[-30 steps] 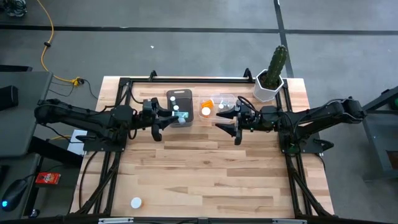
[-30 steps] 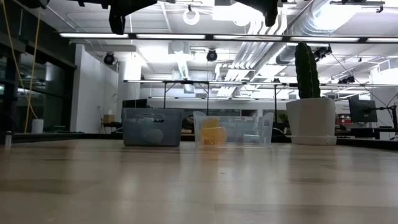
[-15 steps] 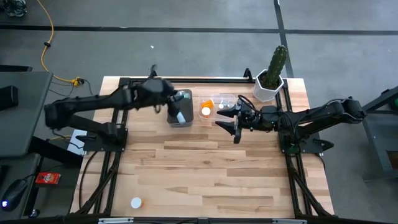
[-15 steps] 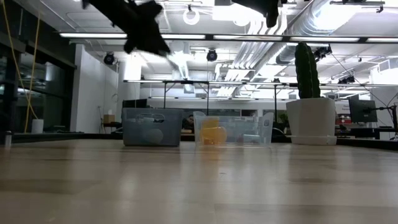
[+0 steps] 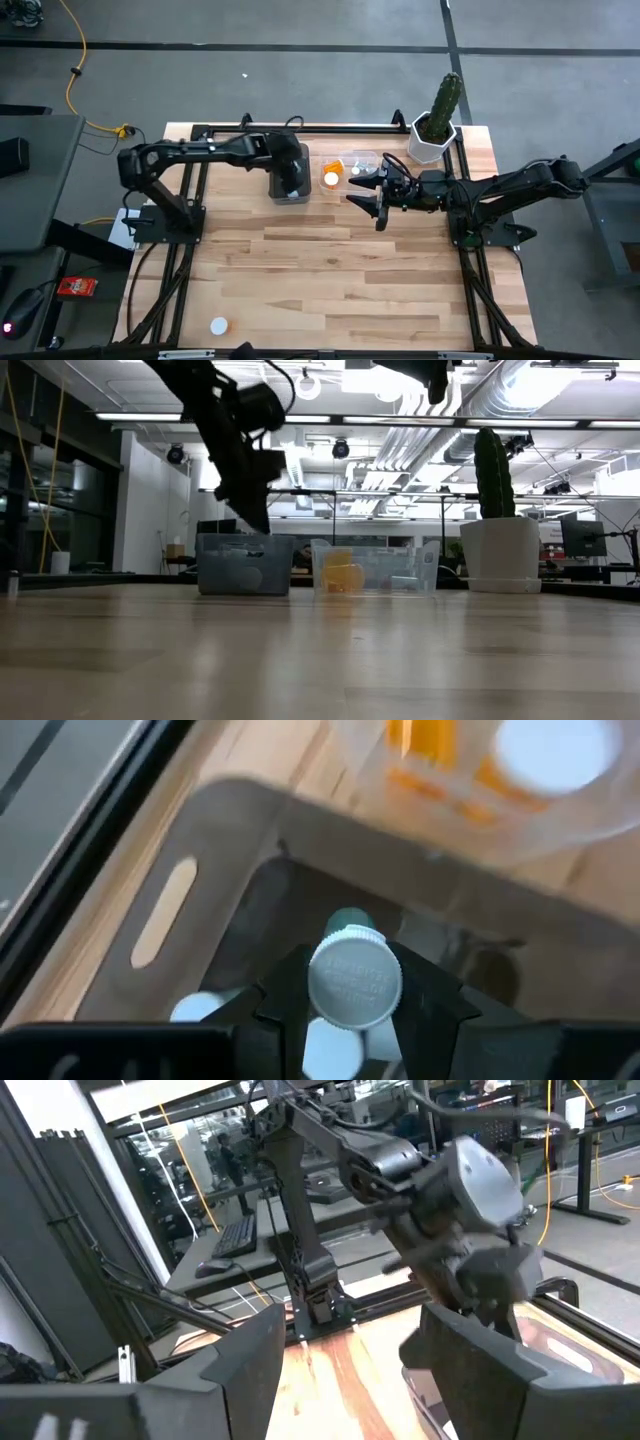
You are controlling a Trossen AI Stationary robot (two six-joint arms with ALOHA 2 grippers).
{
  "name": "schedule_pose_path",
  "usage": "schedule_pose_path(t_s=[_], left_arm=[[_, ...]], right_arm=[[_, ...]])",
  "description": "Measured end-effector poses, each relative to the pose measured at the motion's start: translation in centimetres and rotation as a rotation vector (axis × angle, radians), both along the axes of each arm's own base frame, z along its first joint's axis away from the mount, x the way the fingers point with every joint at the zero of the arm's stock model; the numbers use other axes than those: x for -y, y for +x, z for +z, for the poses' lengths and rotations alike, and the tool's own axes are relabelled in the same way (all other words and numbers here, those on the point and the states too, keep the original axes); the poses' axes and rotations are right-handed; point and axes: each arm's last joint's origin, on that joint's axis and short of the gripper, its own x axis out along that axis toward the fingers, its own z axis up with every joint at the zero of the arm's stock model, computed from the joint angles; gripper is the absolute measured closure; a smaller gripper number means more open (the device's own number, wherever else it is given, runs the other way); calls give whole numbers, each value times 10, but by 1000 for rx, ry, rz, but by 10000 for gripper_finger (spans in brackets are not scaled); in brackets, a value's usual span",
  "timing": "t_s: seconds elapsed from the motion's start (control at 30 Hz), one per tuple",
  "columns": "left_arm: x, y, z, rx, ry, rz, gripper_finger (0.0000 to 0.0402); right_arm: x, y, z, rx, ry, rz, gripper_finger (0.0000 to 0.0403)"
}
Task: Pick and place medicine bottles into bin by pill shape (circle, oval)
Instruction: Put the blue tablet bottle into the black bin, then put the orange capsule bottle into the transparent bin
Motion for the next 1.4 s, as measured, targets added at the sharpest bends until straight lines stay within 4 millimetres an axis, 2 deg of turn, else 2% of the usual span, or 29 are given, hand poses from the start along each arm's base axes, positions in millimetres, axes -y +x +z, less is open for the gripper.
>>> schedule_pose_path(t_s=[0.47,0.9,1.03,1.17,1.3,1.4], left_arm=[[-7,8,-35,-155,12,-14,289],[-7,9,-29,-104,11,22,219],[-6,6,-7,-85,26,7,200],[1,-3,39,60,72,23,189],[18,-18,85,342,52,37,188],[40,-30,111,588,49,-10,189]], right_arm=[[0,0,0,-3,0,0,176],[0,0,-1,-7,-1,0,176],[0,0,-1,-7,-1,0,176],[0,0,-1,-8,-1,0,176],[0,0,-1,-13,-1,0,176],[0,0,-2,-20,-2,0,176]])
